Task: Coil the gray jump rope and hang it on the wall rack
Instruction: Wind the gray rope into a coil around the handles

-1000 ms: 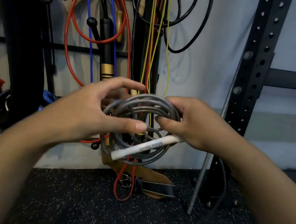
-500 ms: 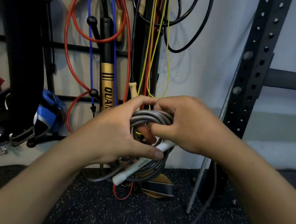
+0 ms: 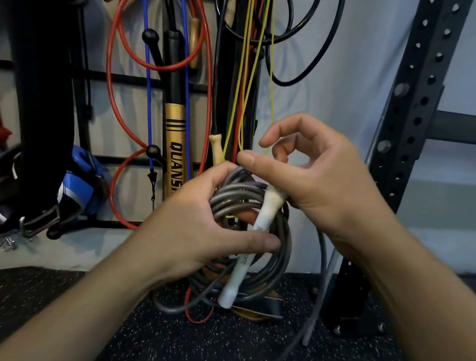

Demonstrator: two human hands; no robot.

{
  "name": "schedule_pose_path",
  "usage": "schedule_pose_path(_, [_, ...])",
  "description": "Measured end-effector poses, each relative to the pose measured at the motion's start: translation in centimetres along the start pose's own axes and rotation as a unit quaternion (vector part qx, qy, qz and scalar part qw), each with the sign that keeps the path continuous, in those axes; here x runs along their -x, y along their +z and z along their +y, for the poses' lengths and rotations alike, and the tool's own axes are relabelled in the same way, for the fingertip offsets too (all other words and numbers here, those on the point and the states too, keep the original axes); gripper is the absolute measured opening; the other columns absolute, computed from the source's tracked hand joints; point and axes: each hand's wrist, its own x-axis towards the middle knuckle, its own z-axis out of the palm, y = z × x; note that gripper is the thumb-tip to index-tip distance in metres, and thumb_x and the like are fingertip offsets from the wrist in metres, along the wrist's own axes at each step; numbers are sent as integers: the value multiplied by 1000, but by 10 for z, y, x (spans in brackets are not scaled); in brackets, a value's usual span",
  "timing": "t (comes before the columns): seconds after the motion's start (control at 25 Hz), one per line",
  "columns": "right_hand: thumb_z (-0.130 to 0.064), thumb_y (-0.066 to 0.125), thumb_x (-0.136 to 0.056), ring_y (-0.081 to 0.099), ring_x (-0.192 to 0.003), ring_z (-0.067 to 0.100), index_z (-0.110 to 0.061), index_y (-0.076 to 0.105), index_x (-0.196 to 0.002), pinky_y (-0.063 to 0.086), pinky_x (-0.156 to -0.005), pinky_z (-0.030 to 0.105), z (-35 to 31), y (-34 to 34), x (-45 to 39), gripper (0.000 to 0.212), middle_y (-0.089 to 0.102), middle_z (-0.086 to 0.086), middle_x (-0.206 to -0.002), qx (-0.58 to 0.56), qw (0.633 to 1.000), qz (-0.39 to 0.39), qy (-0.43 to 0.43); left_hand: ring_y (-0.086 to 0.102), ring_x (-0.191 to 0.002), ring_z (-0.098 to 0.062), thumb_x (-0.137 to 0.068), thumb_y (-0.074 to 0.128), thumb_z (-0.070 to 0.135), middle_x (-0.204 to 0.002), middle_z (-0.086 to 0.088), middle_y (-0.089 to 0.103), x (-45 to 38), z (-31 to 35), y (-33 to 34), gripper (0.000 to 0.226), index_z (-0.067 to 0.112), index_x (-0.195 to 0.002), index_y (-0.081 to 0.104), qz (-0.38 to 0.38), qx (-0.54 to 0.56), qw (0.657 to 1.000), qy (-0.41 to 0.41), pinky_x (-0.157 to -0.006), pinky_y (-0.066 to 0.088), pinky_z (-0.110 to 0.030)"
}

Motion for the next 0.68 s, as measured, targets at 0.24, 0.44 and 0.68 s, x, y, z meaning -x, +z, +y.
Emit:
schedule_pose_path(0.24, [-67, 60, -84, 49, -50, 13, -13, 68, -85, 41, -51, 31, -1, 5, 0, 54, 59, 15, -73, 104, 994, 35, 26, 79, -84, -10, -57, 100, 39, -92, 5, 82, 1, -7, 9, 52, 35, -100, 72, 68, 53, 996, -16, -71, 64, -26])
schedule_pose_path(0.44, [-75, 44, -92, 34, -36, 16, -10, 73, -88, 26, -39, 22, 11, -15, -4, 72, 56, 11, -57, 9, 990, 22, 137, 80, -78, -13, -62, 91, 29, -92, 0, 83, 0, -6, 7, 53, 20, -112, 74, 146, 208, 967, -31, -68, 64, -26])
schedule_pose_path(0.68, [-90, 40, -71, 50, -49, 11, -29, 68, -102, 38, -49, 28, 20, 17, 14, 74, 67, 7, -75, -54, 983, -88, 150, 48, -34, 1, -68, 85, 41, -49, 12, 57, -4, 5, 10, 73, 14, -134, 68, 274, 452, 845, -85, -42, 51, -22])
